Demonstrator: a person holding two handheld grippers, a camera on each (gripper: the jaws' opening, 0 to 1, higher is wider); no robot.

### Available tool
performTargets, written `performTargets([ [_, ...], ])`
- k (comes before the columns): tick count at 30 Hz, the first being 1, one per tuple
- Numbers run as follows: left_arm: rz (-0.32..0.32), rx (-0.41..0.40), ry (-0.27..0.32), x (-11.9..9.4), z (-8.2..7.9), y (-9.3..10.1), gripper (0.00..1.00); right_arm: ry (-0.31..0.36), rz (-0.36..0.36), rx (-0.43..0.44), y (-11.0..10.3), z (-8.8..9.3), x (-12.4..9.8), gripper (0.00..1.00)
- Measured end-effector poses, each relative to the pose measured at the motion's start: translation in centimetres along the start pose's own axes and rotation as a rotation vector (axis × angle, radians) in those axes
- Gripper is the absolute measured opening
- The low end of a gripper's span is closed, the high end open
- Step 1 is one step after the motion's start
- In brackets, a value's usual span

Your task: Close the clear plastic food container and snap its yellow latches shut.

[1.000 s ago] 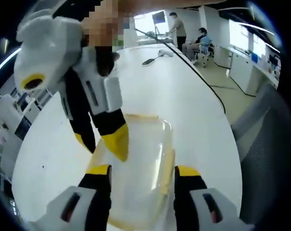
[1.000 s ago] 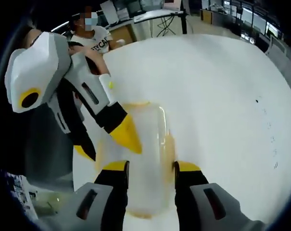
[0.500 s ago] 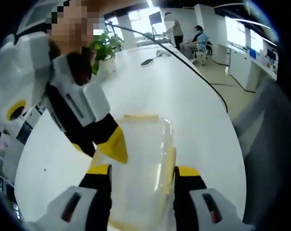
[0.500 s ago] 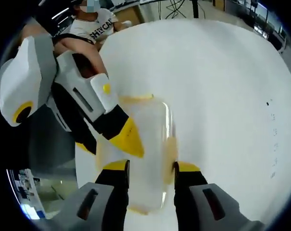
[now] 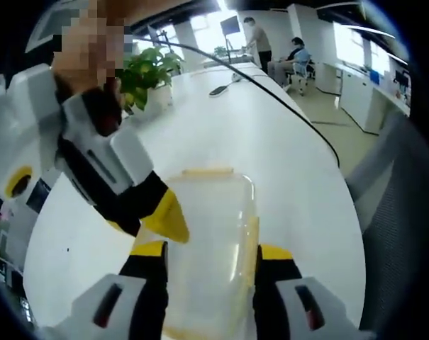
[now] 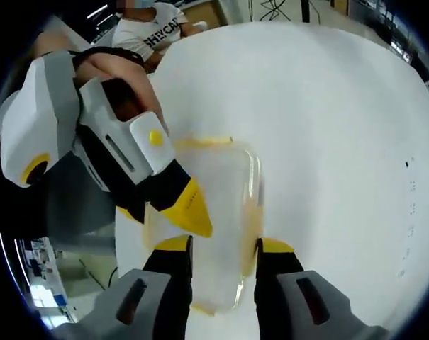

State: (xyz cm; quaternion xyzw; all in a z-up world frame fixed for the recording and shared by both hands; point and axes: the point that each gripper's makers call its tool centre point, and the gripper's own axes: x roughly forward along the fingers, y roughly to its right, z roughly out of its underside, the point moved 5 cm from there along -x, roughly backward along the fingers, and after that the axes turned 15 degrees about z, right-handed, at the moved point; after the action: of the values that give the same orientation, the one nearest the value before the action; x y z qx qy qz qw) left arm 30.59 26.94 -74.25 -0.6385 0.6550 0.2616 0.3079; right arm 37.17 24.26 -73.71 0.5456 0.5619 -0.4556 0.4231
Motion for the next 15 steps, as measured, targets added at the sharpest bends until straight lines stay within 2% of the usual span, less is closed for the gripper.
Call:
performTargets([
  [2,0.003,-0.003,0.007,0.2,0.0,0.0,0.42,-0.026,-0.002,-0.007,0.2,-0.1,0.1,0.28],
  [4,0.001,-0.012,0.005,0.3,-0.1,0.2,0.42,-0.046,-0.018,-0.022,0.6,0.6,-0.4,0.28],
  [7,0.001,-0.015,0.013,0.3,-0.1,0.2,0.42,-0.082,-0.023,-0.014,1.0,0.4,0.0,0.3],
  [15,-0.011,-0.013,0.008,0.2,-0.1,0.3,0.43,-0.107,-0.01,-0.035,0.9,0.2,0.1,0.32],
])
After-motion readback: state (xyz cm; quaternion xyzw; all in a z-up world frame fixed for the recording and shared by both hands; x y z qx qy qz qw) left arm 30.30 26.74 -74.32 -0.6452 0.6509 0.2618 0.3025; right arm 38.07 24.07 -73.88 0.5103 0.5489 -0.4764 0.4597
